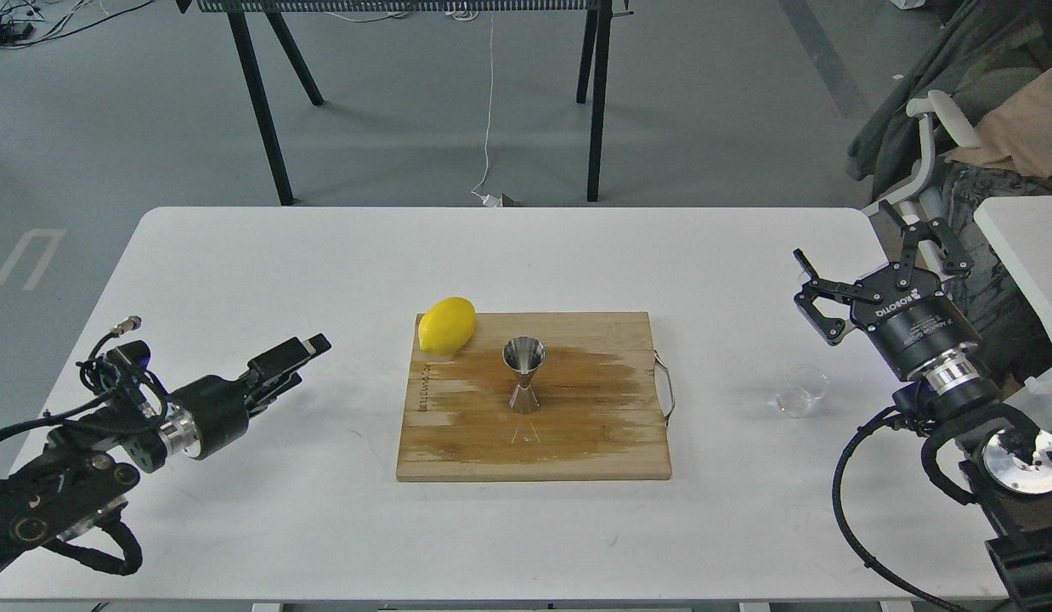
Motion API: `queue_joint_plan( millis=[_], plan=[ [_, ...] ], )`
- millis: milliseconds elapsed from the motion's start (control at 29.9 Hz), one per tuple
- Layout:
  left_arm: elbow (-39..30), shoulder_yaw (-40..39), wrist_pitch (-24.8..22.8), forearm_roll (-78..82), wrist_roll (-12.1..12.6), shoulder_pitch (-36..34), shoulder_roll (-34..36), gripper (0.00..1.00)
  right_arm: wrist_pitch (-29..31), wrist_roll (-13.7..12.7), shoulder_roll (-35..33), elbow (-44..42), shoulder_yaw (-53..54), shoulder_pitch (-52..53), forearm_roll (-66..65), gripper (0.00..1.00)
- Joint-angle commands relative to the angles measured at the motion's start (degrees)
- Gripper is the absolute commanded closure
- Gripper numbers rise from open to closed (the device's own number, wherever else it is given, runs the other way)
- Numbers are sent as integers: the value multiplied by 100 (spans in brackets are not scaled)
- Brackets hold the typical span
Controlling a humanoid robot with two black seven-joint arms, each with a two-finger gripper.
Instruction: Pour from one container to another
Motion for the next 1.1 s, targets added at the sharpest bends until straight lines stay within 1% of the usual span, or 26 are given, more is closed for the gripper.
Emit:
queue_joint_plan(
  millis=[0,134,267,434,568,668,869,1069],
  plan=[
    [154,-713,-1048,-906,-1,-7,196,2,0,-31,120,17,-42,-44,405,1],
    [489,-1311,-1048,-2364,-1,-7,197,1,0,-40,217,105,-130,-228,1556,1],
    [533,-1374,-1048,-3859,-1,19,214,1,0,-31,173,736,-95,-895,2498,1],
    [542,-1374,-1048,-3994,-1,72,179,1,0,-13,138,1545,177,-1949,2569,2],
    [559,-1374,-1048,-3994,-1,90,126,1,-987,-4,138,1924,616,-2661,2569,2],
    [559,-1357,-1048,-3994,-1,125,118,1,-1568,13,138,2047,767,-2900,2569,2],
    [577,-1356,-1048,-3994,-1,160,91,1,-2579,31,138,2030,855,-2857,2525,2],
    [594,-1356,-1048,-3994,-1,204,65,1,-3221,48,173,1811,732,-2540,2429,1]
  ],
)
